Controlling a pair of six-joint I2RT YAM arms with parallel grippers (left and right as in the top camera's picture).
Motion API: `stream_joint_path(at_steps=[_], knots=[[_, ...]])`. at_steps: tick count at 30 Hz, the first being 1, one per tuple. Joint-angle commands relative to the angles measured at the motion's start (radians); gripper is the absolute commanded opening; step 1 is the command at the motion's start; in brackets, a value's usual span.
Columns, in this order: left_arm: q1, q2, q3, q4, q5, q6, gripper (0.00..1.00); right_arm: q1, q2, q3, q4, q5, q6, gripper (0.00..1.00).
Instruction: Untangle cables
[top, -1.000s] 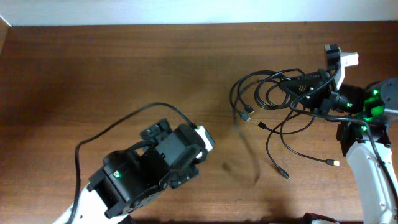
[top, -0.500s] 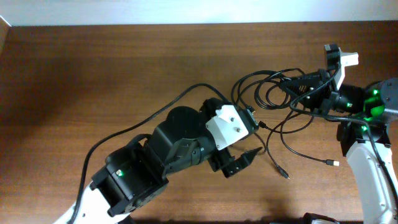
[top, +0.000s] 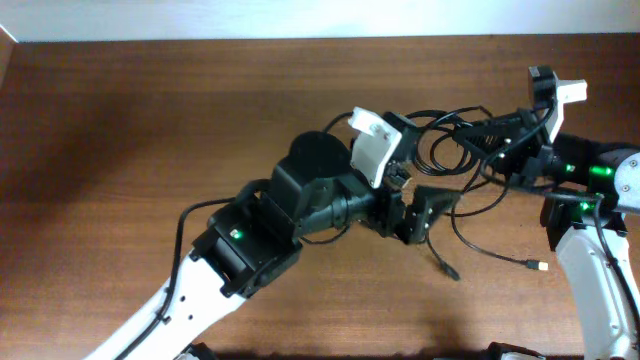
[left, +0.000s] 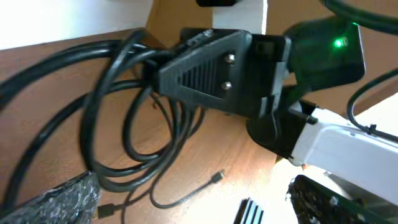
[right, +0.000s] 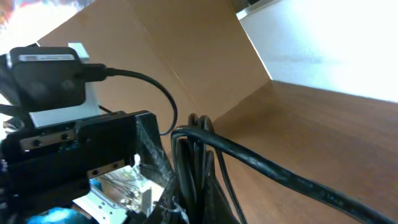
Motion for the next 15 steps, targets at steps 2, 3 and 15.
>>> stream_joint_path(at_steps=[2,3,15], knots=[[0.028,-0.012,0.006,-0.007,0.037,-0.037,0.99,0.002,-0.007,0.008,0.008,0.046,0.055,0.04],[0.028,-0.011,0.006,-0.013,0.037,-0.037,0.99,0.002,-0.007,0.008,0.008,0.054,0.062,0.04],[0.029,0.091,0.006,0.058,-0.01,-0.07,0.99,0.003,-0.007,0.008,0.158,0.057,0.219,0.04]])
